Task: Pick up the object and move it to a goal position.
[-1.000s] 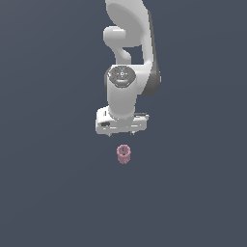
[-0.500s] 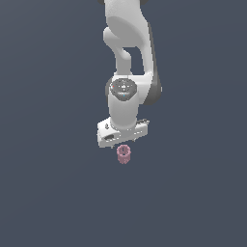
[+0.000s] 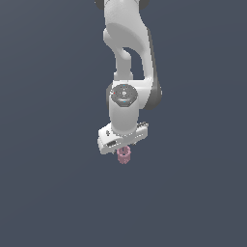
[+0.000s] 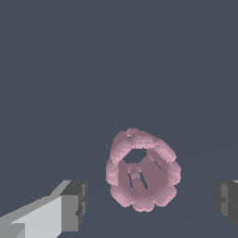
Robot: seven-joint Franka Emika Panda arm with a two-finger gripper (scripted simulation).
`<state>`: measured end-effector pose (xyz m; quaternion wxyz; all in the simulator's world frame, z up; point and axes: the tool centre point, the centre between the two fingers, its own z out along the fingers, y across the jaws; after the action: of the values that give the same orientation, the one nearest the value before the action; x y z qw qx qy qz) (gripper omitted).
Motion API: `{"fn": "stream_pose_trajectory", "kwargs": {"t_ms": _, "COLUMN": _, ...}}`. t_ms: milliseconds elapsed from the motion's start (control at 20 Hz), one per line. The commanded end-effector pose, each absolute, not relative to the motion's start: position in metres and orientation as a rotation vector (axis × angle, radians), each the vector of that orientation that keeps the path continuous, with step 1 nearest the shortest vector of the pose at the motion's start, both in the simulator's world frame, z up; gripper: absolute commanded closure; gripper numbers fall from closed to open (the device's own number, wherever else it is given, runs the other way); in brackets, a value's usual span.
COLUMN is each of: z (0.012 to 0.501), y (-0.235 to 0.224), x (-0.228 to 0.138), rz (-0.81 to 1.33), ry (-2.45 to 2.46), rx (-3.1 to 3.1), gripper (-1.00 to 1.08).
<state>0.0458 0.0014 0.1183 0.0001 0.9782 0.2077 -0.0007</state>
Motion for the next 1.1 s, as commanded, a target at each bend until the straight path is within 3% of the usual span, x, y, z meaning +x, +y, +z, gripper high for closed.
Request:
{"fn": "stream_pose_trajectory", "kwargs": {"t_ms": 0, "z": 0.118, "y": 0.001, "x": 0.046, "rz": -0.002, "ry": 0.652, "rx": 3.073, "gripper": -0.92}}
{"fn": "stream_pose_trajectory", "kwargs": {"t_ms": 900, "z": 0.068, "y": 0.002, "x": 0.047, "rz": 0.0, "ry": 0.66, "rx": 3.072, "gripper": -0.92}}
{"fn": "stream_pose_trajectory", "kwargs": {"t_ms": 950, "z": 0.068, "y": 0.002, "x": 0.047, "rz": 0.0, "ry": 0.66, "rx": 3.072, "gripper": 1.08}}
{"fn": "stream_pose_trajectory", "kwargs": {"t_ms": 1050, "z": 0.068, "y": 0.002, "x": 0.047, "rz": 0.0, "ry": 0.66, "rx": 3.072, "gripper": 1.08}}
